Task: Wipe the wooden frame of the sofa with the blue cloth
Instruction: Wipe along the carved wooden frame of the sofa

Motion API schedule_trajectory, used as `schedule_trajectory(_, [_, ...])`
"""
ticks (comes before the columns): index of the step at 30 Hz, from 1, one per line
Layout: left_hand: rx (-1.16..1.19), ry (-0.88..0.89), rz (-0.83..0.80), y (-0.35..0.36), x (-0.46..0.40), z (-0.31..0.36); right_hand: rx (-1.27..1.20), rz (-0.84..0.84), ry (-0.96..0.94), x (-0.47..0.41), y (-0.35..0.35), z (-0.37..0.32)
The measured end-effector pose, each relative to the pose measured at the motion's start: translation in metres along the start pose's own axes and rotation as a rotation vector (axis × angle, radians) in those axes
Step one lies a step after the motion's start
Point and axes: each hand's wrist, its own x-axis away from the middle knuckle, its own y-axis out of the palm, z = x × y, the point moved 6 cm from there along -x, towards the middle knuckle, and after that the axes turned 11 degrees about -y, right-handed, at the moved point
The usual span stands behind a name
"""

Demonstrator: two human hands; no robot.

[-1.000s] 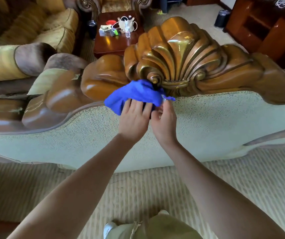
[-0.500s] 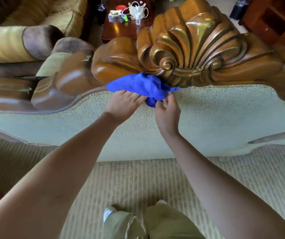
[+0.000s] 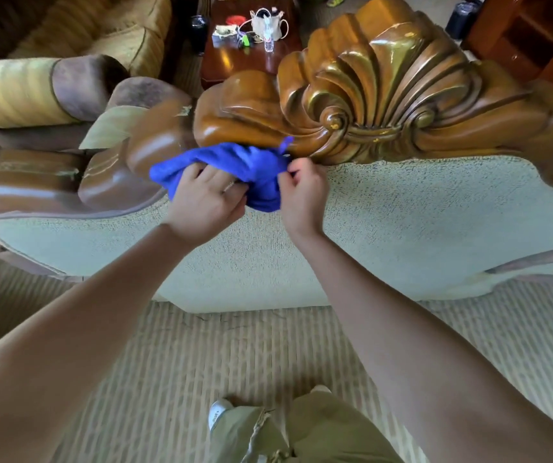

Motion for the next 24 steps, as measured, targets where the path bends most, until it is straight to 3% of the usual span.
schedule_trajectory(5, [0.168,0.131,-0.051,0.006,-0.039,0.067,-0.111,0.427,0.276,-0.010,-0.068,0.032])
schedule_trajectory(8, [0.208,0.114,-0.100,0.017,-0.045,0.075,-0.103,0.548,0.390,-0.011,-0.082,0.043])
schedule_trajectory(13, [0.411,-0.043,-0.212,0.018,-0.026,0.040,-0.211,0.376,0.164,0.001,-0.035,0.014])
schedule_trajectory(16, [0.463,-0.106,-0.135,0.001,-0.014,0.012,-0.195,0.281,0.149,0.014,-0.001,-0.002])
schedule_trajectory(20, [0.299,-0.368,-0.008,-0.011,0.001,-0.049,-0.013,0.367,0.121,0.011,0.016,-0.010])
schedule_trajectory(24, [0.110,-0.529,-0.008,-0.012,0.014,-0.091,0.019,0.233,-0.015,0.028,0.064,-0.036])
